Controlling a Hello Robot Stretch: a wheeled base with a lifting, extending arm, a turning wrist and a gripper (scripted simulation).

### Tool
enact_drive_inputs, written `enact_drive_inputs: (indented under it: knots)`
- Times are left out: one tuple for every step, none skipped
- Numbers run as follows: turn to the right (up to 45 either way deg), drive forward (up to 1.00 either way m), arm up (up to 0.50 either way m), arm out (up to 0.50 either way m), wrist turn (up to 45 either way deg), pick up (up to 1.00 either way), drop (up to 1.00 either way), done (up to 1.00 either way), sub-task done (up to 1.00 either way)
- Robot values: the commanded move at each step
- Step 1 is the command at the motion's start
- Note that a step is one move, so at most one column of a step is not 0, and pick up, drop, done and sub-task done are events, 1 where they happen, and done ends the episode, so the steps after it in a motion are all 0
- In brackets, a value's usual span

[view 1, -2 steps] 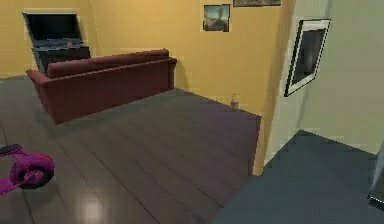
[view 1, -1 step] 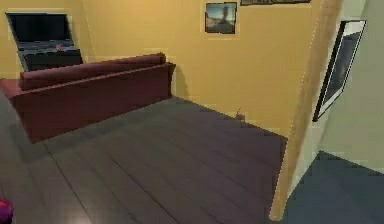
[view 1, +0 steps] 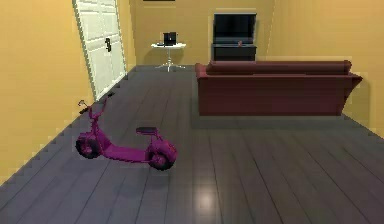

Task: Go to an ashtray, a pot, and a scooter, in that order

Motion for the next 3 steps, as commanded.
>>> enact_drive_inputs:
  knots:
    - [0.0,0.65,0.0,0.0,0.0,0.0,0.0,0.0,0.0]
    - [-39.0,0.0,0.0,0.0,0.0,0.0,0.0,0.0,0.0]
    - [0.0,0.35,0.0,0.0,0.0,0.0,0.0,0.0,0.0]
